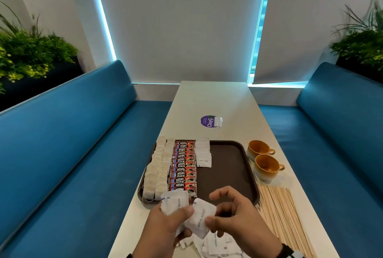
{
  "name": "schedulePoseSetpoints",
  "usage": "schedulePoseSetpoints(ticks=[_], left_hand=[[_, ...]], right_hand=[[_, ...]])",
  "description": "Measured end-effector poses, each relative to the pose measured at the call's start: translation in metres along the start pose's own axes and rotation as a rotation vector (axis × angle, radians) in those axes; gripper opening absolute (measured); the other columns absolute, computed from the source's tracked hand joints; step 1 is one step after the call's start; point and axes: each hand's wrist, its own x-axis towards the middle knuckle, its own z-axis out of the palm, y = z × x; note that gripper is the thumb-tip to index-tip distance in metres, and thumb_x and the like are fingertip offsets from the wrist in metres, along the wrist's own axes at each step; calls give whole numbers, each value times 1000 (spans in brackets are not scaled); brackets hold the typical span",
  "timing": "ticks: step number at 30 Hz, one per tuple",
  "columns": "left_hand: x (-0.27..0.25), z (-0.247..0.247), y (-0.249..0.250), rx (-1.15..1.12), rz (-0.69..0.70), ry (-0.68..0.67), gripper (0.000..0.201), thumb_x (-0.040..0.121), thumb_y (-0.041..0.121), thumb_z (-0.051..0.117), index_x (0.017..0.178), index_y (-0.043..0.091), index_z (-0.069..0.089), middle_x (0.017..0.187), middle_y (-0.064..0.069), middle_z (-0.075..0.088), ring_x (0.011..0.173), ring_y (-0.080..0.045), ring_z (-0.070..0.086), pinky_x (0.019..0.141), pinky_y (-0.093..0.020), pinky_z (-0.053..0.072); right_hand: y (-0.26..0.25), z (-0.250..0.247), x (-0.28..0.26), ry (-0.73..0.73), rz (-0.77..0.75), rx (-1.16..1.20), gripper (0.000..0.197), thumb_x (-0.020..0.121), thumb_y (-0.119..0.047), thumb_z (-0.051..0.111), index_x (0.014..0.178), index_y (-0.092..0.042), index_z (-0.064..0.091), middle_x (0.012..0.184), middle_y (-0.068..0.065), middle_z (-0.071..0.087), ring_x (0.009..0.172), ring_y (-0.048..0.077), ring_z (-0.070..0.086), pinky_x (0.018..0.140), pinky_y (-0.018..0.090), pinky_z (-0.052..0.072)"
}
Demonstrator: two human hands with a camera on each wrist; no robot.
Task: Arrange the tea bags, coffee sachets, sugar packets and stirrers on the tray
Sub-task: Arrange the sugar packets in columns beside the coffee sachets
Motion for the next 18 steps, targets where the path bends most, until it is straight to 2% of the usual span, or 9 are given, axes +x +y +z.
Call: schedulePoseSetpoints(ticks=[2,4,6,9,11,13,15,17,18], left_hand=[[2,1,-2,20,25,31,33,70,-5,85,101,-4,72,85,-27,74,69,-39,67,60,-39,54],[2,3,-2,43,33,40,29,73,-2,84,99,-6,72,77,-27,72,62,-35,62,60,-38,51],[2,5,-2,26,29,50,31,71,-1,84,98,-7,70,69,-24,68,51,-28,53,51,-32,48],[1,8,-1,-65,12,59,40,65,6,85,99,-6,68,68,-21,64,53,-25,49,47,-28,44],[-1,9,1,-100,-30,44,37,73,13,82,100,-6,66,70,-21,64,54,-27,51,47,-28,43],[-4,9,2,-92,-60,25,35,84,19,77,104,-8,67,74,-22,68,55,-29,56,47,-27,46],[-9,8,5,-61,-68,2,31,87,21,74,104,-3,70,78,-19,75,59,-28,66,46,-26,51],[-14,10,8,-54,-67,-54,28,85,10,78,107,-5,69,82,-22,76,58,-27,71,44,-26,53],[-14,11,7,-65,-60,-82,37,78,3,84,110,-7,68,88,-27,74,59,-29,71,45,-27,53]], right_hand=[[-1,2,-3,-78,30,-34,50,76,3,86,117,-11,61,90,24,75,71,31,70,63,34,58],[-1,2,-4,-93,11,-39,33,81,-3,84,110,-8,68,89,24,75,71,30,68,64,35,56],[0,2,-4,-48,-33,-37,19,83,-7,83,99,-4,74,85,29,73,68,29,65,62,35,55],[0,-1,-4,46,-95,-33,14,83,-7,82,94,-3,75,83,28,72,65,26,64,60,36,55],[-3,-5,-4,61,-130,-6,15,84,-8,81,95,0,73,85,23,73,68,27,67,66,39,59],[-6,-8,-4,26,-140,43,15,84,-1,78,95,5,71,90,20,75,77,29,71,75,41,63],[-7,-8,-5,-19,-152,56,12,82,9,76,91,10,68,94,19,77,86,29,74,78,37,62],[-7,-6,-5,-24,-170,6,9,80,13,75,85,10,68,96,13,78,94,27,74,81,35,61],[-6,-5,-4,-17,-182,-9,9,78,14,76,82,9,69,98,11,78,97,26,74,82,36,62]])
